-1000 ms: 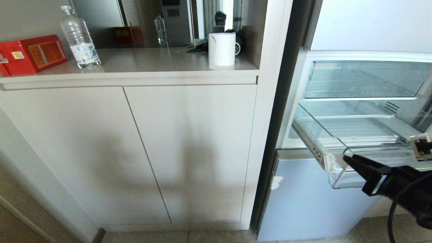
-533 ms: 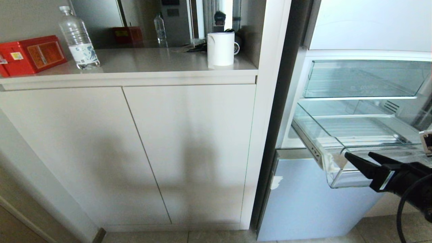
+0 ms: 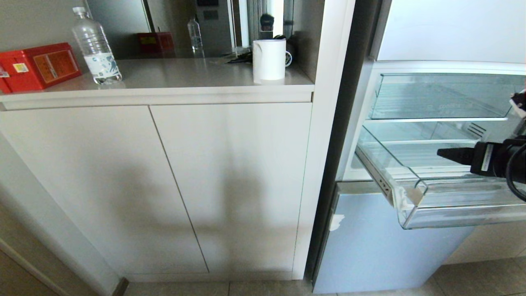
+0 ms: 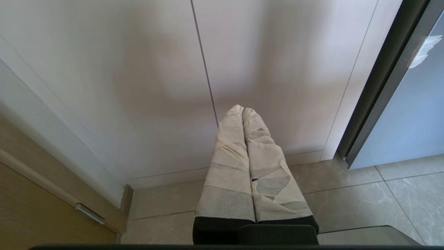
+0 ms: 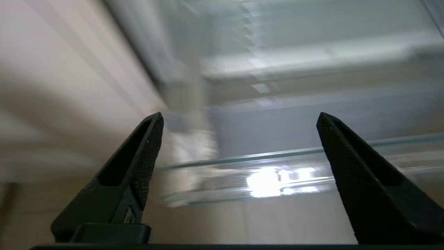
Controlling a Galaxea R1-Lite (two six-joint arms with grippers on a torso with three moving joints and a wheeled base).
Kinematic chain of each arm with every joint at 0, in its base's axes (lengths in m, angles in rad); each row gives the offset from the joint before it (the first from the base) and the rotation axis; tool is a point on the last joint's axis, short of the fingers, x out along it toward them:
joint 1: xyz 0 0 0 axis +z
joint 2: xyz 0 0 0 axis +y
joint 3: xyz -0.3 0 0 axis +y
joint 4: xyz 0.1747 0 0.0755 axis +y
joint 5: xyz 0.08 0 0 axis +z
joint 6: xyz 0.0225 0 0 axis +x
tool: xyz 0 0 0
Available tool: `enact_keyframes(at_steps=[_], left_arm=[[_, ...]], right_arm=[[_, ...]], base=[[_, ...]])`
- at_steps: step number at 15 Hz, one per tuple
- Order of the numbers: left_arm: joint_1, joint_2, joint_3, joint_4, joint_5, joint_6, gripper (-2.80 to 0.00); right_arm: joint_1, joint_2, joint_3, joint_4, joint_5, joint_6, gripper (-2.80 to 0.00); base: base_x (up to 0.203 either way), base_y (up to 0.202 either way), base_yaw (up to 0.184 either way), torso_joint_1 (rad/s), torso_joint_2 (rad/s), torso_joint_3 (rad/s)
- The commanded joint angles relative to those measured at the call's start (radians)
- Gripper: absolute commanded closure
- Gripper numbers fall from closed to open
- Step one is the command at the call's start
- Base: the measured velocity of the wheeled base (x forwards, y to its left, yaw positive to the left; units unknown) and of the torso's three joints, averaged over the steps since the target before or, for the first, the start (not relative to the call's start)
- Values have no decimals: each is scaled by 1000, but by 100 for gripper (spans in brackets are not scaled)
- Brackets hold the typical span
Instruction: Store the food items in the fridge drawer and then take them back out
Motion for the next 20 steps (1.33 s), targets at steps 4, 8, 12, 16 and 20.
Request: enact_keyframes(at_steps=[4,8,12,16,20], left_arm=[[0,2,0,2,0,1,0],[0,2,0,2,0,1,0],[0,2,0,0,0,2,0],[0,2,0,0,0,1,0],[0,2,0,0,0,1,0]], right_arm=[[-36,321,-225,162,-81,-49,-280],[-37,288,-254,270,-83,-56,-280],[-37,195,-244,391,-83,-55,-280],[-26,188,-258,351,-62,-29,-280],[6,26,-200,222,-42,10,0]], base=[[0,0,0,0,0,0],[0,0,0,0,0,0],[0,0,0,0,0,0],[0,0,0,0,0,0],[0,0,0,0,0,0]])
